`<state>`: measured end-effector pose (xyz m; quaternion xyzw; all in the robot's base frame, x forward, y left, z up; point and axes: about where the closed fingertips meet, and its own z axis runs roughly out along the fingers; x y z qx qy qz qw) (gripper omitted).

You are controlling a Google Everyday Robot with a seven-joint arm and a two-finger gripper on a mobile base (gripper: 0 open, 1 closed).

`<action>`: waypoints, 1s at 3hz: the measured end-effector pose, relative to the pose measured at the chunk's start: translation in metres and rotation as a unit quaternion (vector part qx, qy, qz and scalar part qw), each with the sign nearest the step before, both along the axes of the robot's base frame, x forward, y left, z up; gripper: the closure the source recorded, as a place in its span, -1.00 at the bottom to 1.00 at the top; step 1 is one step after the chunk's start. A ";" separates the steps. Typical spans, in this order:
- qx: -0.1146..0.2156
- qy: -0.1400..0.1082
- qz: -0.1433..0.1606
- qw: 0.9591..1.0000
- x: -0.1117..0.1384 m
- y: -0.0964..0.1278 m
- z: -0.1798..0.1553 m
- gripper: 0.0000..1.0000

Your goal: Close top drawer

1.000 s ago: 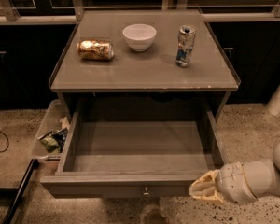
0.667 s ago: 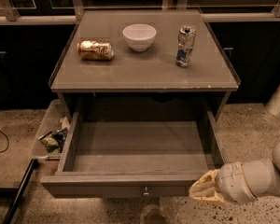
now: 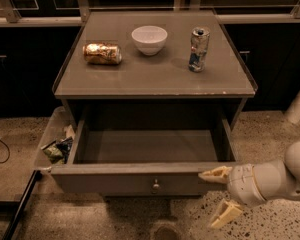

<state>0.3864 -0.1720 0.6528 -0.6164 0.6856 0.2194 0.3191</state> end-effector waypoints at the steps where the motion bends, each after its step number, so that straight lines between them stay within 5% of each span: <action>1: -0.007 -0.033 -0.002 0.999 0.025 0.000 0.010 -0.23; 3: -0.042 -0.083 0.002 0.996 0.095 -0.024 0.010 0.70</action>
Offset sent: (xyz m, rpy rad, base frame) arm 0.0924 -0.0127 0.0343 -0.0775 -0.2217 0.0066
